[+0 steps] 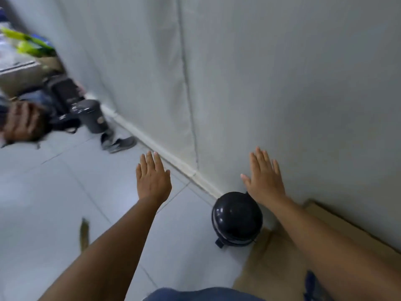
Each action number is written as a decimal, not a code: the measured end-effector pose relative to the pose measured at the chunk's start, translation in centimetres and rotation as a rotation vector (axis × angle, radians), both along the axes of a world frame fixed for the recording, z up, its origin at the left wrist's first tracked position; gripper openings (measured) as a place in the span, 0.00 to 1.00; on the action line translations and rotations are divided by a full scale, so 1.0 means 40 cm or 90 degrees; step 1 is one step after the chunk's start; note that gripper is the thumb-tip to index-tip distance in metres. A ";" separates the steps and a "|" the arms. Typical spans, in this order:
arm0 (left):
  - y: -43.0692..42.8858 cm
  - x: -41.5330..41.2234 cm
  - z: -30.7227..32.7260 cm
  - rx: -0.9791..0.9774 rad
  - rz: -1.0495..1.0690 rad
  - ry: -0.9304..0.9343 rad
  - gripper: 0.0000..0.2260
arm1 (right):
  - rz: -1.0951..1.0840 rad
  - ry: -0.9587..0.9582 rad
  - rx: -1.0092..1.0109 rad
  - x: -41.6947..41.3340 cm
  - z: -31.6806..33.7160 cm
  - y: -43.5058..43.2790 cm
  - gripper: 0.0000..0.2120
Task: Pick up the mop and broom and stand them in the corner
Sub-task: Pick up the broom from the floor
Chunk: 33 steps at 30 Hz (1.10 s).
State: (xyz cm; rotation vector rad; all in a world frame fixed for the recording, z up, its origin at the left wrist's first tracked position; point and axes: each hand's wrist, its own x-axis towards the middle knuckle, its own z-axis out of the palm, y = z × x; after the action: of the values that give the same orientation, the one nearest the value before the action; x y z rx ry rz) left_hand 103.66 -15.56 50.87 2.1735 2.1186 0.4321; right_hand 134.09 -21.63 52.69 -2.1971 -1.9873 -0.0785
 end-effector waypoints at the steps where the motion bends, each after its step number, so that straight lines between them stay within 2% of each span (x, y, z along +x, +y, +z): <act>1: -0.010 -0.077 -0.010 -0.011 0.038 -0.004 0.29 | 0.036 -0.006 -0.001 -0.068 0.006 0.042 0.35; 6: -0.108 -0.488 -0.068 -0.071 0.275 -0.072 0.30 | 0.216 -0.029 -0.035 -0.486 -0.004 0.213 0.35; 10: -0.249 -0.865 -0.095 -0.112 0.514 -0.092 0.31 | 0.423 -0.065 -0.085 -0.902 -0.039 0.269 0.38; 15: -0.446 -1.144 -0.149 -0.158 0.711 -0.118 0.31 | 0.646 -0.121 -0.110 -1.273 -0.072 0.274 0.37; 19: -0.564 -1.205 -0.225 -0.210 0.824 -0.165 0.30 | 0.816 -0.182 -0.147 -1.478 -0.136 0.258 0.38; 23: -0.644 -1.177 -0.296 -0.261 0.925 -0.238 0.30 | 0.968 -0.239 -0.193 -1.637 -0.237 0.260 0.38; 29: -0.726 -1.105 -0.399 -0.331 1.098 -0.260 0.29 | 1.163 -0.374 -0.265 -1.866 -0.481 0.262 0.36; 33: -0.681 -1.070 -0.529 -0.378 1.147 -0.333 0.29 | 1.242 -0.472 -0.303 -1.909 -0.655 0.267 0.36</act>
State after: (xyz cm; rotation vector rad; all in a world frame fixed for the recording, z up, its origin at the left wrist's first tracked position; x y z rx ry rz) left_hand 60.85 -42.81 29.72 -0.4779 2.5924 0.2460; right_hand 57.72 -10.94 26.50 0.6601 -3.6540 -0.1384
